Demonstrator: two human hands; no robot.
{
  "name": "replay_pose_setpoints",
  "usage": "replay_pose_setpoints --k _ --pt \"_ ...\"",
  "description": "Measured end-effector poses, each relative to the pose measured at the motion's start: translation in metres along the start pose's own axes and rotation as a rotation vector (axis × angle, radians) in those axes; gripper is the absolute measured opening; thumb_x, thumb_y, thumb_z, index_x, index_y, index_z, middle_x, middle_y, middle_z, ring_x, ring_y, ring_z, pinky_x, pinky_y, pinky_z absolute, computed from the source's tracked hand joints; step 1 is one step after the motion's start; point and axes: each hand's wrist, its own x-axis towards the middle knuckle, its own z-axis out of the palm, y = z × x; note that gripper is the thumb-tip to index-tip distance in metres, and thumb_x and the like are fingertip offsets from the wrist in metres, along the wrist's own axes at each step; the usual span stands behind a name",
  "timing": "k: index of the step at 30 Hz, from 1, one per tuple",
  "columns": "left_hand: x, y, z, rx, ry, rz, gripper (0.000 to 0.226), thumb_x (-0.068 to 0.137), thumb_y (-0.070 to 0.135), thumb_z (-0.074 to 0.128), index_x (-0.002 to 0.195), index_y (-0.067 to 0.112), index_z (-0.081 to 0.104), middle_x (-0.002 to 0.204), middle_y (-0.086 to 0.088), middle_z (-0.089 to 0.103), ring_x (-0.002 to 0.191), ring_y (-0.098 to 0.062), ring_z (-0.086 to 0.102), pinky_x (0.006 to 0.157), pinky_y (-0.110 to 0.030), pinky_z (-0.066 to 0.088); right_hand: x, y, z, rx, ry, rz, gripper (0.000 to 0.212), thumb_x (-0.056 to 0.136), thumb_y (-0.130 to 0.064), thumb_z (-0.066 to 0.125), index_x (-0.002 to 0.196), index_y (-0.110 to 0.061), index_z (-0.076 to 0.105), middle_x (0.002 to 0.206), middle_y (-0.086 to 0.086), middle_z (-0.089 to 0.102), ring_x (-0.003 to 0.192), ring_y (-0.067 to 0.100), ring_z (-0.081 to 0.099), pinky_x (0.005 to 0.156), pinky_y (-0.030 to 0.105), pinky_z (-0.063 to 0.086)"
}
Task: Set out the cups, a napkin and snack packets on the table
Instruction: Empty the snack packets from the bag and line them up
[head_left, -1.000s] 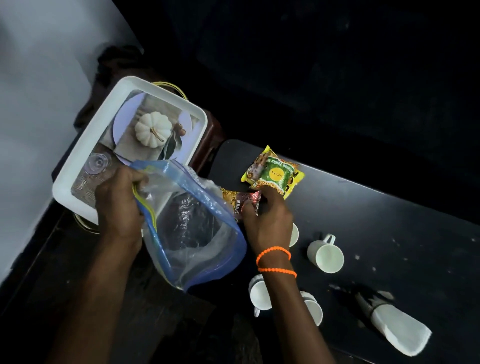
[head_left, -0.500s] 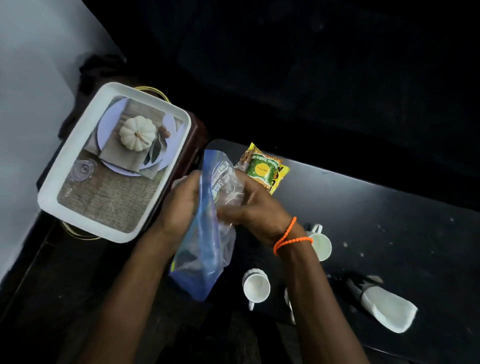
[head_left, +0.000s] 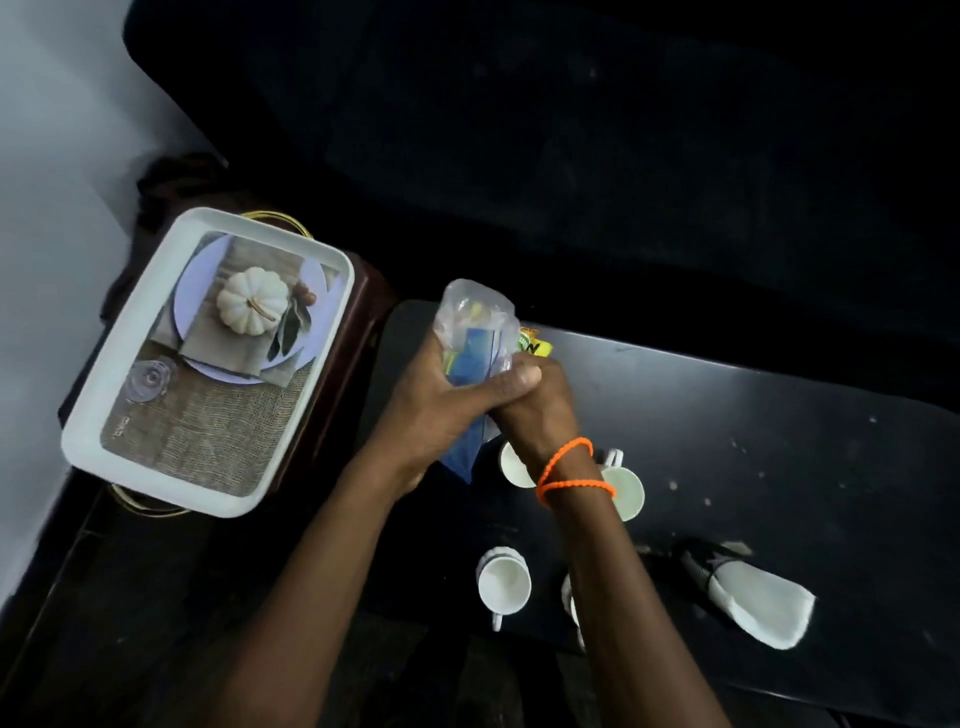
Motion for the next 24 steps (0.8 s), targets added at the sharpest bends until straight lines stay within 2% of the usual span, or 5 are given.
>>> replay_pose_setpoints --k 3,9,13,19,24 --pt "0.015 -0.012 0.018 0.029 0.105 -0.032 0.044 0.062 0.028 0.087 0.103 0.039 0.074 0.103 0.001 0.082 0.098 -0.02 0.079 0.087 -0.045 0.063 -0.001 0.0 -0.025 -0.213 0.028 -0.046 0.029 0.077 -0.011 0.079 0.061 -0.032 0.067 0.056 -0.027 0.067 0.058 -0.017 0.062 0.051 0.002 0.043" --pt "0.041 -0.02 0.049 0.011 0.315 -0.132 0.034 0.064 0.004 0.057 0.081 0.028 0.075 0.091 -0.007 0.079 0.093 -0.034 0.077 0.083 -0.06 0.063 -0.03 0.007 -0.085 -0.173 0.146 -0.134 0.076 0.058 -0.023 0.1 0.125 -0.035 0.066 0.128 -0.004 0.058 0.1 0.011 0.065 0.082 0.026 0.06" --pt "0.042 -0.023 0.093 0.204 0.19 -0.146 0.043 0.068 0.01 0.05 0.103 0.019 0.073 0.09 -0.003 0.076 0.086 -0.026 0.074 0.067 -0.037 0.061 -0.045 0.016 -0.114 -0.306 -0.049 -0.162 0.131 0.052 -0.031 0.102 0.159 -0.039 0.027 0.154 -0.005 0.032 0.139 0.017 0.044 0.107 0.03 0.05" --pt "0.042 -0.028 0.143 0.03 -0.323 -0.298 0.017 0.079 0.003 0.061 0.089 0.013 0.072 0.083 -0.006 0.072 0.082 -0.025 0.068 0.071 -0.033 0.056 -0.048 0.047 -0.157 -0.114 0.282 -0.108 0.058 0.064 -0.001 0.093 0.119 -0.009 0.075 0.115 0.004 0.072 0.099 0.007 0.064 0.09 0.016 0.052" --pt "0.048 -0.021 0.16 -0.015 -0.519 -0.349 0.04 0.086 0.022 0.069 0.126 0.026 0.068 0.133 0.0 0.066 0.124 -0.022 0.062 0.11 -0.058 0.047 -0.059 0.069 -0.195 0.385 0.478 0.151 0.023 0.072 0.011 0.083 0.091 0.0 0.077 0.086 0.013 0.073 0.073 0.018 0.063 0.066 0.024 0.055"
